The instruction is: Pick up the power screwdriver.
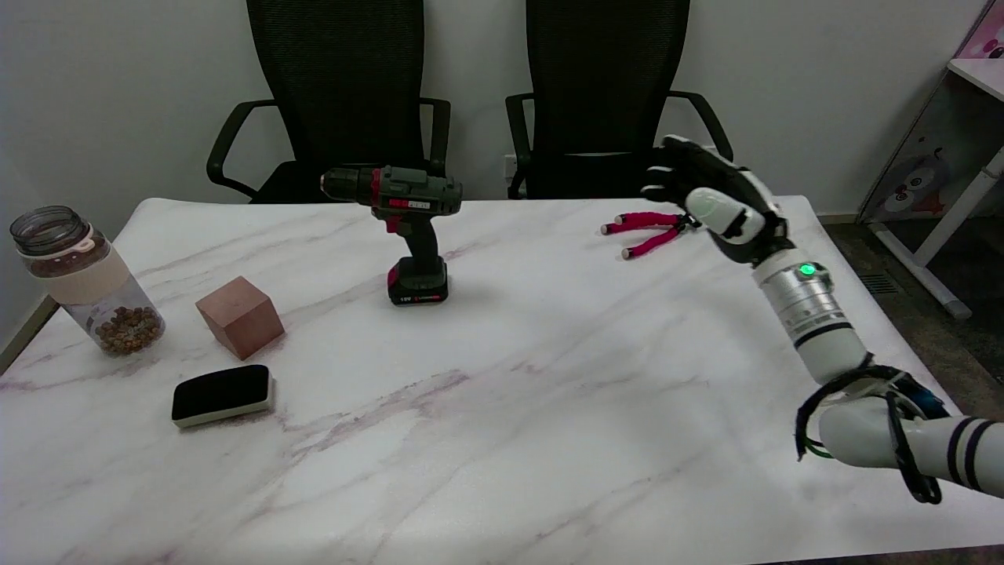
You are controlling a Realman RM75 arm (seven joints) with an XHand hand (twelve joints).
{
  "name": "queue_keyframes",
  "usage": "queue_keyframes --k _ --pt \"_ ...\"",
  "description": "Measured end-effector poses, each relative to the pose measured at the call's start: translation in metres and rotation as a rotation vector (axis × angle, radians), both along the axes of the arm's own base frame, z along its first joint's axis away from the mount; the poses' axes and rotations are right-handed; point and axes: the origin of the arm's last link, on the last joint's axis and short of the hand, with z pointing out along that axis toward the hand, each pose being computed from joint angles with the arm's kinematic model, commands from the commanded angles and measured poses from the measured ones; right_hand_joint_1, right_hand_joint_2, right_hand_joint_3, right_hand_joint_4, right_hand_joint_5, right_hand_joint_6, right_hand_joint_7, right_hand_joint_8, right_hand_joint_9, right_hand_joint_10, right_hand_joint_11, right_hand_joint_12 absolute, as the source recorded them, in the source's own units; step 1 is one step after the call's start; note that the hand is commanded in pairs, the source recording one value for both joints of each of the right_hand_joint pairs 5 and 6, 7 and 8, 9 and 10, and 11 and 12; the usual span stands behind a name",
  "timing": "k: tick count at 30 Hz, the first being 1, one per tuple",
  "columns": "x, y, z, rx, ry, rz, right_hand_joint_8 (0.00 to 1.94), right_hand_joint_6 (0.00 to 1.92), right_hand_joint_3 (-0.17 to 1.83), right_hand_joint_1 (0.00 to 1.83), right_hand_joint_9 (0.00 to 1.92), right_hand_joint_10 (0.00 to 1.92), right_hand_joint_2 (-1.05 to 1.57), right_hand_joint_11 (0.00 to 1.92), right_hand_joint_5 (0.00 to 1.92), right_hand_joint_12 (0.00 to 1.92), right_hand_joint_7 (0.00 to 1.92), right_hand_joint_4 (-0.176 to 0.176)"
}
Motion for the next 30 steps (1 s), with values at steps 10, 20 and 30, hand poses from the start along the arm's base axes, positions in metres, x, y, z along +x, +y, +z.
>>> queue_keyframes --k 10,20,30 --pt "-0.007 -0.041 -0.052 0.142 0.006 -0.073 0.34 0.34 0.61 0.90 0.46 0.46 -0.11 0.56 0.34 0.56 0.34 -0.024" --pt "-0.016 -0.079 -0.087 0.198 0.045 -0.120 0.35 0.35 0.70 0.91 0.39 0.39 -0.26 0.44 0.35 0.44 0.35 0.045" --pt "-0.030 -0.112 -0.115 0.211 0.081 -0.176 0.32 0.32 0.72 0.91 0.34 0.34 -0.39 0.36 0.32 0.36 0.32 0.118"
